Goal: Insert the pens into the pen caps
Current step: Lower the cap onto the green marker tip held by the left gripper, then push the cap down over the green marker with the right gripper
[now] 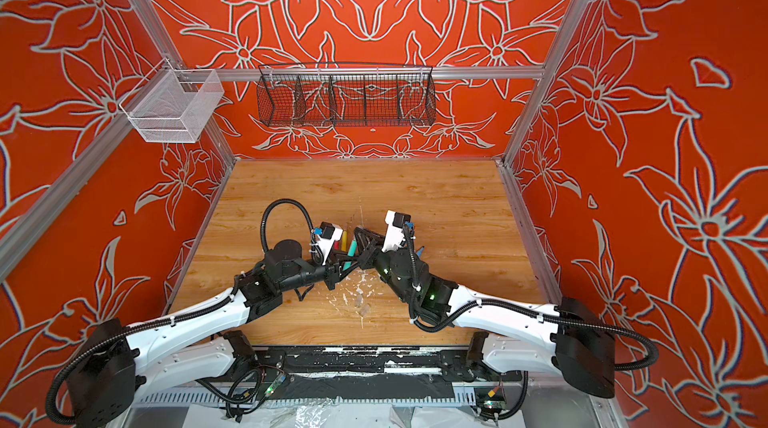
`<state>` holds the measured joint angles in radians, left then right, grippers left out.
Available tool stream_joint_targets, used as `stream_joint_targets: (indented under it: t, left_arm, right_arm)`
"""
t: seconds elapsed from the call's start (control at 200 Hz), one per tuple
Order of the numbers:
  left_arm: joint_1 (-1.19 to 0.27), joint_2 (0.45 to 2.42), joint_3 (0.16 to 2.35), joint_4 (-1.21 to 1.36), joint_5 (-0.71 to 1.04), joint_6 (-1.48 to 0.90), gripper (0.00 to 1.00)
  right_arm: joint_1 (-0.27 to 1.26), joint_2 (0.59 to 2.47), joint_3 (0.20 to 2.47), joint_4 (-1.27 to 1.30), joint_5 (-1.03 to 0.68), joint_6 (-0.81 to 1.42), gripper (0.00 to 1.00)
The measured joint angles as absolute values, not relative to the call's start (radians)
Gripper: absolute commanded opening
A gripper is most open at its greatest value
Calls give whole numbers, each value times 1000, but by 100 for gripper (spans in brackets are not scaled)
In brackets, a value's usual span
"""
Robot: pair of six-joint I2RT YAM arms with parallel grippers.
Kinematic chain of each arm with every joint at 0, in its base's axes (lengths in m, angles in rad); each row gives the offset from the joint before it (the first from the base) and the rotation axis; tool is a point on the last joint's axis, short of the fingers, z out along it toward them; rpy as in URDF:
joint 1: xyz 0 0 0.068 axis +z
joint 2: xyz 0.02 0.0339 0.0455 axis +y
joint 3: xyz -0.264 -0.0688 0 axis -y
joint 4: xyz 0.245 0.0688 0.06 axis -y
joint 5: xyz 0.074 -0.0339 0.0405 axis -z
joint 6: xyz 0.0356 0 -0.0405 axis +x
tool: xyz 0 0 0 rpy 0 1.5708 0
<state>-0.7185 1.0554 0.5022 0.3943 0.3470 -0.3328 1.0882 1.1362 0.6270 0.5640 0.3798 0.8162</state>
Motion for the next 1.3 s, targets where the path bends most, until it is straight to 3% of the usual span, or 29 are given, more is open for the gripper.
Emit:
stream_joint_targets:
  t: [0.075, 0.32, 0.455, 0.851, 1.166, 1.301]
  left_arm:
    - [-719, 1055, 502, 399, 342, -333, 0]
    - [-707, 1050, 503, 444, 294, -329, 0]
    - [-707, 1050, 503, 464, 291, -324, 0]
    - [-707, 1050, 503, 474, 293, -300, 0]
    - [-707, 1046, 503, 474, 293, -290, 0]
    - [-707, 1044, 503, 474, 293, -288, 0]
  right_arm:
    - [1090, 1135, 627, 558, 368, 818, 25]
    - [1148, 1110, 616, 497, 299, 816, 62]
    - [1139, 1035, 609, 431, 303, 782, 71]
    - [931, 1057, 810, 220, 110, 760, 70]
    - [917, 1151, 909, 144, 32, 738, 51]
    - [910, 1187, 945, 123, 19, 730, 48]
